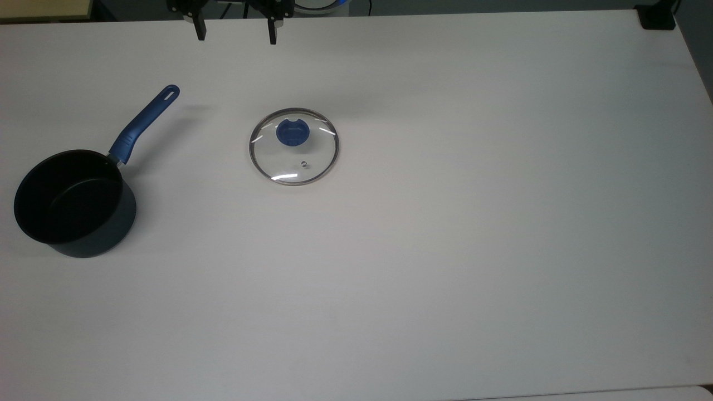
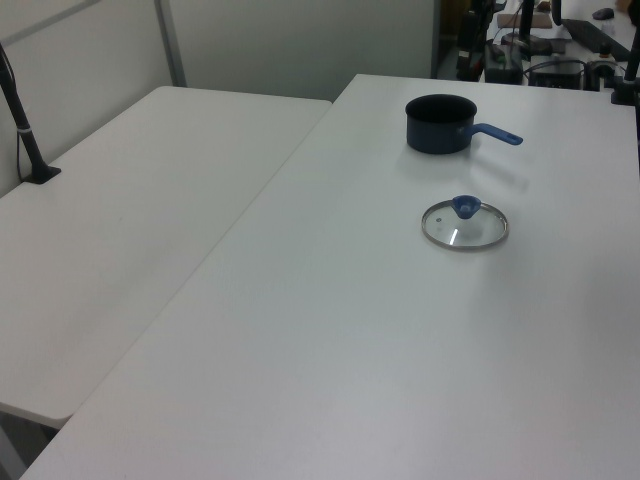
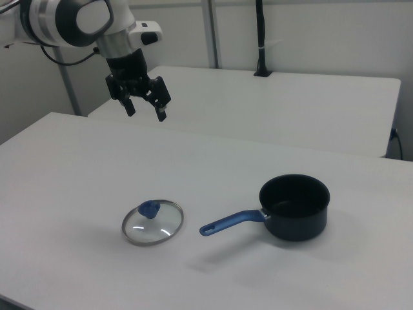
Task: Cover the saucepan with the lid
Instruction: 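Move the gripper down over the glass lid's blue knob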
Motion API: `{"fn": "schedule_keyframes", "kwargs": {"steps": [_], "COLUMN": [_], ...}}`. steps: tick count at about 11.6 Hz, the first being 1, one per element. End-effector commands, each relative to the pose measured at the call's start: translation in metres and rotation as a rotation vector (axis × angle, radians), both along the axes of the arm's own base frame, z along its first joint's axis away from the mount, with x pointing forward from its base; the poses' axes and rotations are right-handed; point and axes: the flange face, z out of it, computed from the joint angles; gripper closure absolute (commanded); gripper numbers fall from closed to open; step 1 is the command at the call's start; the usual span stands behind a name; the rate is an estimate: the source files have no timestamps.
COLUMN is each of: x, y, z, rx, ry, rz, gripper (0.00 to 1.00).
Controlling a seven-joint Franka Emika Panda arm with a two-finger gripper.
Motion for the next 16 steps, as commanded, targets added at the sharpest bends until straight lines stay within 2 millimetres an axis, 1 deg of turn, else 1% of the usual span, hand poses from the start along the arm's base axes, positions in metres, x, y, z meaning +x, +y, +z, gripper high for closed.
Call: {"fn": "schedule_keyframes", "kwargs": {"steps": [1, 7, 9, 10, 11, 12, 13, 14, 16], "x": [-0.005, -0.005, -0.005, -0.008, -0.013, -0.018, -0.020, -0.020, -0.024], "y": [0.007, 0.008, 0.008, 0.005, 0.002, 0.002, 0.000, -0.003, -0.012], "z": [0.004, 0.004, 0.003, -0.006, -0.011, -0.024, -0.048, -0.077, -0.133], "rx": [0.004, 0.004, 0.002, -0.011, -0.026, -0.024, -0.033, -0.059, -0.060], "ry": [0.041, 0.041, 0.047, 0.084, 0.131, 0.192, 0.239, 0.269, 0.243], "rz": [0.003, 0.005, 0.029, 0.113, 0.277, 0.372, 0.375, 0.371, 0.319], "gripper": [0.00, 0.00, 0.00, 0.00, 0.00, 0.00, 0.00, 0.00, 0.00]}}
